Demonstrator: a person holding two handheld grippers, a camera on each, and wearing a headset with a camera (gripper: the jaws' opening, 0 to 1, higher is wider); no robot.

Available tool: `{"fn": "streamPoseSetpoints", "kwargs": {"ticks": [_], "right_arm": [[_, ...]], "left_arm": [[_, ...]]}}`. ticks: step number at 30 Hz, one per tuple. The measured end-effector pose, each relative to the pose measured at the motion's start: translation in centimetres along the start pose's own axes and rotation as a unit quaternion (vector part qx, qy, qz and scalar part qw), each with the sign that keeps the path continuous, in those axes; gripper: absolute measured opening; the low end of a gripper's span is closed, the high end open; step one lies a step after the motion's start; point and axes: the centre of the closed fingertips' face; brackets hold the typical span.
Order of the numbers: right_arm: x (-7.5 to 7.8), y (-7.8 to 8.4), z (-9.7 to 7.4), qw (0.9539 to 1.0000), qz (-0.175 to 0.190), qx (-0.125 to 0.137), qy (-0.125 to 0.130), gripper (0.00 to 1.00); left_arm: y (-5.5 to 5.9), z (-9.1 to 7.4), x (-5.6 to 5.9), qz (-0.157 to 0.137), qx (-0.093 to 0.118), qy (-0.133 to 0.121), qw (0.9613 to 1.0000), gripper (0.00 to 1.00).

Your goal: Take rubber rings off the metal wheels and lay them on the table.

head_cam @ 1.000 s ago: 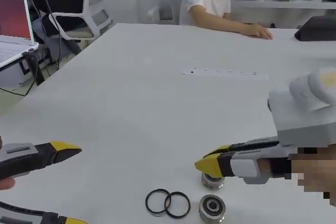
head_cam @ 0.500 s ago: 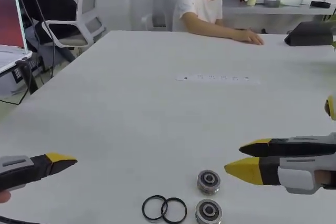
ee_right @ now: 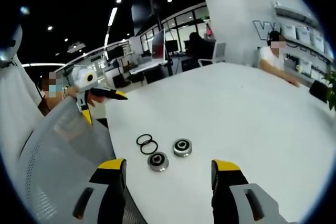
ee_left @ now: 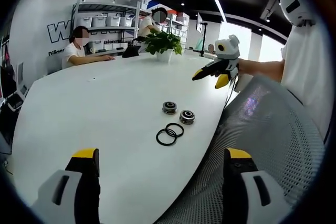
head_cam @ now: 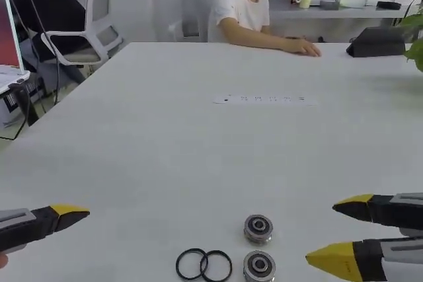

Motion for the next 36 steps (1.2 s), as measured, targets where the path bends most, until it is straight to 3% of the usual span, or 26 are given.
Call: {"fn": "streamPoseSetpoints", "kwargs": {"ticks": [19, 28, 36], "right_arm": [[0.6, 4.3, -1.7, 0.9978, 0.036, -0.027, 0.048, 0.9], [1.1, 5.6, -2.7, 0.9951, 0.048, -0.04, 0.077, 0.95], [0.4, 6.4, -3.0, 0.9943, 0.053, -0.044, 0.081, 0.96]], "left_arm": [[0.4, 0.1, 0.5, -0.01, -0.003, 0.007, 0.9999, 0.99], [0.8, 0.3, 1.0, -0.015, -0.007, 0.011, 0.9998, 0.99], [1.5, 0.3, 1.0, -0.018, -0.021, 0.005, 0.9996, 0.99]]}}
Point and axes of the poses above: the centre of the closed fingertips' face, and the gripper's own axes: z roughly forward along the fingers, x roughly to its right, y roughly out of its underside, and after that the axes turned 2 degrees about x, right-handed
